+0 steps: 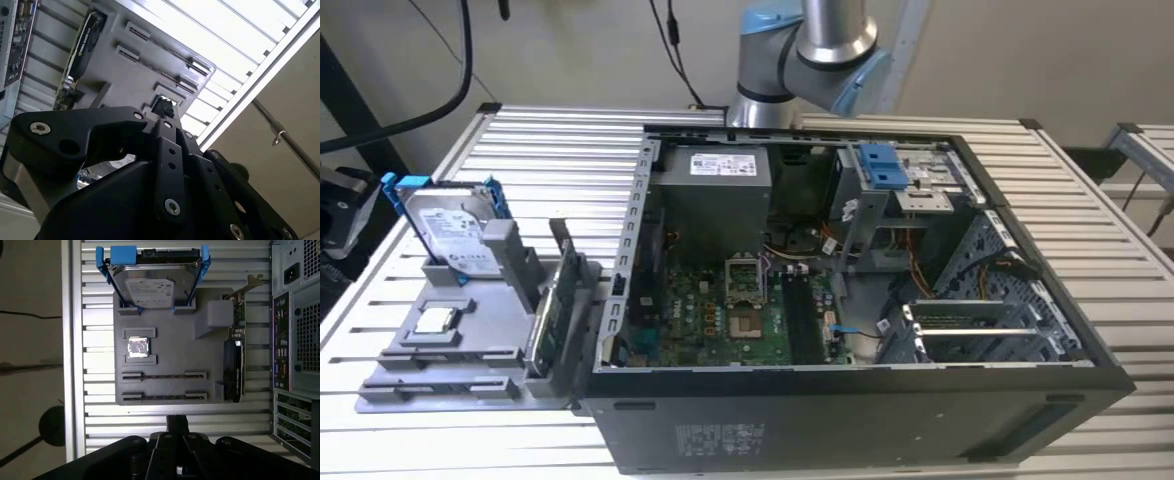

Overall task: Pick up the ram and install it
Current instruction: 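Pick up the ram and move it above insertion slot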

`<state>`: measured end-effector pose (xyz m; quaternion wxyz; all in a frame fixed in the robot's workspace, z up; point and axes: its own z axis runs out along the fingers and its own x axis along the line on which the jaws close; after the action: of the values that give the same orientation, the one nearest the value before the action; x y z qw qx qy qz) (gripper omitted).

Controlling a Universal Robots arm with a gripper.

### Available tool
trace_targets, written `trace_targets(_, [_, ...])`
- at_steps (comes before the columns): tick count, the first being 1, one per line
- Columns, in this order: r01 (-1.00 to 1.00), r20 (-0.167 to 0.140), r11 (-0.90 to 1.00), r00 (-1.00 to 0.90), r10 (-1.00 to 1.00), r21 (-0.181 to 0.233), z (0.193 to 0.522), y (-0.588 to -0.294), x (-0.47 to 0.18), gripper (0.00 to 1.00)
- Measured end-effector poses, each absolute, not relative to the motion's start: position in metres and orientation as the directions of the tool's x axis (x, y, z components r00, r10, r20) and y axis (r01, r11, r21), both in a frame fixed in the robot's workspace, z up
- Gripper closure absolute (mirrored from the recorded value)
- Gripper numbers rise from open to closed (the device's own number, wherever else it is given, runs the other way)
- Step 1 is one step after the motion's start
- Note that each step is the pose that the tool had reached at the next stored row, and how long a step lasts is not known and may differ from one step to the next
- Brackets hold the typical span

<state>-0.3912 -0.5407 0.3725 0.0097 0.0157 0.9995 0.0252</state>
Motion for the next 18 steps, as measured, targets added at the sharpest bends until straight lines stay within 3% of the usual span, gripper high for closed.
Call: trace_targets(18, [-0.120, -0.019, 0.992, -0.993, -0.119, 0.051, 0.3724, -0.5407, -0.3912, 0.89])
